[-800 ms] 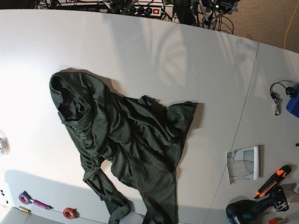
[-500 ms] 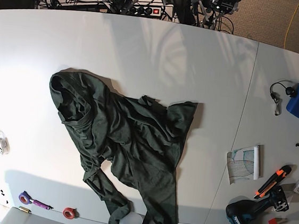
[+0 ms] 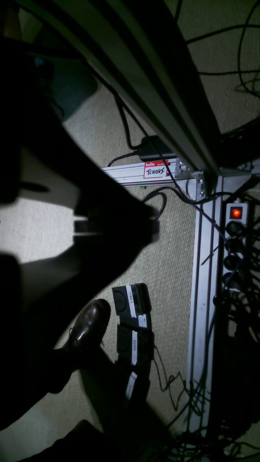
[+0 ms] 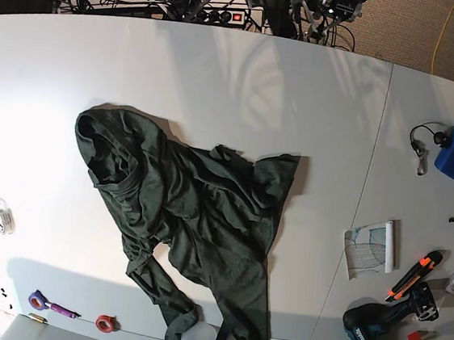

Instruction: Layout the t-shirt on the table in an organized manner, then fold the t-shirt properly

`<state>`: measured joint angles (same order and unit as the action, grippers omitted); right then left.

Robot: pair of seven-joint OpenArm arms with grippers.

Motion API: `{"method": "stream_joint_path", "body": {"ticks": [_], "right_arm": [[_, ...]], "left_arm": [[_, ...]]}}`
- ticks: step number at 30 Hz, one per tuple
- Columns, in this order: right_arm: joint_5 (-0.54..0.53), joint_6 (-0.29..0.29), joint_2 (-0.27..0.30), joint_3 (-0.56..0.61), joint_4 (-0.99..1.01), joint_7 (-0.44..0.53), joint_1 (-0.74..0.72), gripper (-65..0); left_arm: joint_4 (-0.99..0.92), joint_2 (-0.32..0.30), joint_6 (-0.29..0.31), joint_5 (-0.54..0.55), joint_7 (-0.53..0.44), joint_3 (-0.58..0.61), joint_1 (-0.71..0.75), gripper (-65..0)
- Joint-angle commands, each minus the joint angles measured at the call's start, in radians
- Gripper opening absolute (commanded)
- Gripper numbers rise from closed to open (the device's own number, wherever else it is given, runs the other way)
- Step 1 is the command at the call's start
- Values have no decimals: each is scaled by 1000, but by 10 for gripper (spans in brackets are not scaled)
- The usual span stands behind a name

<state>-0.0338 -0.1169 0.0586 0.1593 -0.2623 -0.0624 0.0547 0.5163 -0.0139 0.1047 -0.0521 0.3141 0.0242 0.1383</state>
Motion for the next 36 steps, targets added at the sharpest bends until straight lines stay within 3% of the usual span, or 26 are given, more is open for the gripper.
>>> {"method": "stream_joint_path", "body": {"ticks": [1, 11, 18, 24, 32, 36], "right_arm": [[0, -3, 5, -1, -7, 14, -5, -650], [0, -3, 37, -1, -52, 18, 7, -650], [0, -3, 96, -1, -159, 17, 81, -650], [0, -3, 149, -1, -304, 69, 217, -650], [0, -2, 216, -1, -631, 141, 476, -650], [0, -2, 262, -2, -821, 145, 607, -650]], "left_arm": [[6, 8, 13, 8, 3, 0, 3, -647], [80, 7, 13, 9, 2, 0, 55, -647], [231, -32, 13, 108, 2, 0, 173, -647], [391, -73, 13, 143, 0, 0, 294, -647], [685, -176, 13, 148, 0, -1, 481, -647], [876, -236, 13, 226, 4, -1, 591, -647]]}}
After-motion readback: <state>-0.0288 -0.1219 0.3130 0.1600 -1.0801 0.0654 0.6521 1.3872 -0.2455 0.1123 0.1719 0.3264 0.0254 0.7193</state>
